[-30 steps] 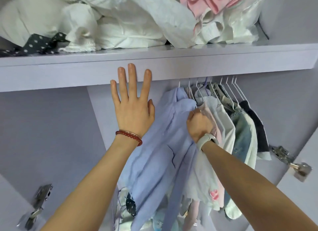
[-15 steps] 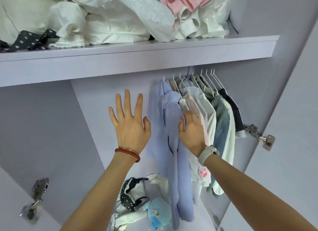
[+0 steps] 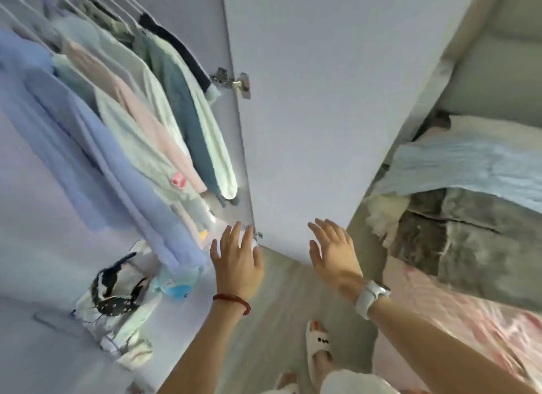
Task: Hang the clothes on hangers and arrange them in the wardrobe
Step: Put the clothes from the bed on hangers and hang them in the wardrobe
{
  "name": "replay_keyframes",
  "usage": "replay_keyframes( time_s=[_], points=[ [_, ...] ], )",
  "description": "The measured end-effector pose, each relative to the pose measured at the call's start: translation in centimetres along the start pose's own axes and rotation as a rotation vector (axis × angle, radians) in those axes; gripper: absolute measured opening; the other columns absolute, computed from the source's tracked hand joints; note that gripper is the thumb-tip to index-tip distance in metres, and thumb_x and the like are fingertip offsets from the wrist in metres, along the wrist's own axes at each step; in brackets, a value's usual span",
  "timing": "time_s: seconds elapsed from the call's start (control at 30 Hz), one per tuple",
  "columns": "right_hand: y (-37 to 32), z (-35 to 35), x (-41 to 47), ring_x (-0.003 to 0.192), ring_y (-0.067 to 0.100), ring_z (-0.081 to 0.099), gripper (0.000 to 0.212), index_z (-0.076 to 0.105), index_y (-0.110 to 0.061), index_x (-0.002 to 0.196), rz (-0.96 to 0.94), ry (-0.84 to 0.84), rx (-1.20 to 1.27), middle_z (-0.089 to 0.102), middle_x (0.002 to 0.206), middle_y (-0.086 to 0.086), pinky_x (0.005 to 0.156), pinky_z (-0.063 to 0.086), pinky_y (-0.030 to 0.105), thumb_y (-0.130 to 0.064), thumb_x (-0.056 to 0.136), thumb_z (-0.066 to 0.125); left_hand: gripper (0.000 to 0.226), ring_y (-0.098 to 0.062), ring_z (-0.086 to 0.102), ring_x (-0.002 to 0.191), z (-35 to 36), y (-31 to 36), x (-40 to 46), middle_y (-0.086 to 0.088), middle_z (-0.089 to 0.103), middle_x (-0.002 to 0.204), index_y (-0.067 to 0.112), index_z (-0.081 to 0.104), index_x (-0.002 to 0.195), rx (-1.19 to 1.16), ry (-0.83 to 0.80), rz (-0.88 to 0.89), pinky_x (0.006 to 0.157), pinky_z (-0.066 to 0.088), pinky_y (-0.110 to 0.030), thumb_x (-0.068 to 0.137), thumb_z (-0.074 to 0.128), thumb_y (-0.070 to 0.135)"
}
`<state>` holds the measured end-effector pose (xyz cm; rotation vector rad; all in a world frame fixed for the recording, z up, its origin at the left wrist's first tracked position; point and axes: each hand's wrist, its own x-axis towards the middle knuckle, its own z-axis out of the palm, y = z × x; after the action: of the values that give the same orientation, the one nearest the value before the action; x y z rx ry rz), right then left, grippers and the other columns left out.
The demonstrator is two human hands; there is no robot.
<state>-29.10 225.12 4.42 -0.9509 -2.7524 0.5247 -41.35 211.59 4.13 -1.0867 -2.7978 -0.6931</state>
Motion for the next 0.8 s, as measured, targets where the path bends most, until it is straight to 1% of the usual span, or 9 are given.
replay_keyframes(
  time_s=[0.07, 0.17, 0.23, 0.33, 0.5, 0.6, 0.7, 0.73, 0.8],
  points=[
    [4.4, -0.4, -4.6, 0.136, 0.018, 0.027, 0.042, 0.039, -0.017, 0.136, 0.178, 0.027, 0.014, 0.037, 0.144, 0.001, 0.109, 0.016, 0.031, -0.022, 0.095, 0.039, 0.042, -0.024, 0.048, 0.123, 2.9, 3.8, -1.6, -0.011, 0.055, 0.129, 0.008, 0.057, 0.122, -0.036, -0.152, 0.115, 0.104, 0.033, -0.047, 0.080, 0.060, 0.010],
    [10.1, -0.9, -12.4, 0.131, 0.023, 0.033, 0.041, 0.043, -0.014, 0.134, 0.489, 0.091, 0.081, 0.042, 0.140, 0.005, 0.107, 0.023, 0.034, -0.017, 0.093, 0.041, 0.041, -0.022, 0.051, 0.119, 6.9, 9.9, -4.5, -0.010, 0.057, 0.126, 0.008, 0.055, 0.124, -0.108, -0.319, 0.351, 0.101, 0.032, -0.040, 0.084, 0.055, 0.013],
    [13.0, -1.2, -18.0, 0.130, 0.024, 0.035, 0.041, 0.044, -0.012, 0.133, 0.670, 0.122, 0.093, 0.043, 0.139, 0.006, 0.109, 0.026, 0.037, -0.015, 0.092, 0.042, 0.042, -0.020, 0.046, 0.123, 9.1, 14.2, -7.0, -0.006, 0.052, 0.131, 0.012, 0.049, 0.130, -0.110, -0.452, 0.502, 0.103, 0.030, -0.039, 0.088, 0.049, 0.017],
    [16.4, -1.4, -27.1, 0.127, 0.028, 0.038, 0.042, 0.045, -0.013, 0.132, 0.936, 0.199, 0.123, 0.045, 0.137, 0.007, 0.104, 0.032, 0.039, -0.013, 0.090, 0.044, 0.044, -0.019, 0.039, 0.128, 12.2, 20.9, -12.1, -0.002, 0.044, 0.138, 0.016, 0.043, 0.135, -0.104, -0.616, 0.727, 0.108, 0.025, -0.040, 0.091, 0.044, 0.020],
    [19.9, 0.1, -41.0, 0.119, 0.033, 0.045, 0.039, 0.048, -0.007, 0.129, 1.311, 0.261, 0.200, 0.050, 0.131, 0.013, 0.098, 0.038, 0.040, -0.011, 0.090, 0.044, 0.046, -0.021, 0.036, 0.129, 16.3, 29.0, -22.1, -0.004, 0.042, 0.140, 0.014, 0.041, 0.136, -0.114, -0.870, 1.012, 0.108, 0.027, -0.035, 0.090, 0.044, 0.017],
    [22.1, 1.4, -49.5, 0.120, 0.031, 0.044, 0.040, 0.045, -0.007, 0.131, 1.501, 0.277, 0.244, 0.050, 0.131, 0.013, 0.101, 0.036, 0.039, -0.014, 0.092, 0.042, 0.046, -0.021, 0.034, 0.129, 18.5, 33.0, -29.7, -0.002, 0.037, 0.142, 0.018, 0.039, 0.137, -0.025, -1.051, 1.113, 0.107, 0.029, -0.036, 0.091, 0.042, 0.019],
    [24.4, 2.3, -57.2, 0.114, 0.035, 0.046, 0.035, 0.047, -0.002, 0.126, 1.687, 0.328, 0.280, 0.052, 0.124, 0.019, 0.094, 0.037, 0.039, -0.014, 0.093, 0.040, 0.047, -0.023, 0.028, 0.133, 20.3, 36.0, -37.1, -0.003, 0.028, 0.147, 0.018, 0.034, 0.139, 0.061, -1.233, 1.184, 0.110, 0.026, -0.039, 0.093, 0.039, 0.020],
    [25.3, 2.5, -59.6, 0.112, 0.036, 0.046, 0.034, 0.047, 0.000, 0.124, 1.740, 0.343, 0.288, 0.052, 0.120, 0.020, 0.093, 0.036, 0.039, -0.013, 0.093, 0.040, 0.045, -0.025, 0.028, 0.133, 20.7, 36.8, -39.3, -0.006, 0.027, 0.147, 0.015, 0.036, 0.138, 0.109, -1.307, 1.170, 0.111, 0.026, -0.039, 0.093, 0.039, 0.018],
    [27.5, 2.8, -64.1, 0.113, 0.038, 0.045, 0.034, 0.047, 0.002, 0.123, 1.834, 0.367, 0.289, 0.053, 0.116, 0.023, 0.093, 0.035, 0.040, -0.011, 0.092, 0.041, 0.033, -0.031, 0.041, 0.120, 21.9, 37.8, -42.6, -0.020, 0.040, 0.134, 0.000, 0.049, 0.123, 0.239, -1.372, 1.133, 0.104, 0.030, -0.034, 0.093, 0.041, 0.013]
  ],
)
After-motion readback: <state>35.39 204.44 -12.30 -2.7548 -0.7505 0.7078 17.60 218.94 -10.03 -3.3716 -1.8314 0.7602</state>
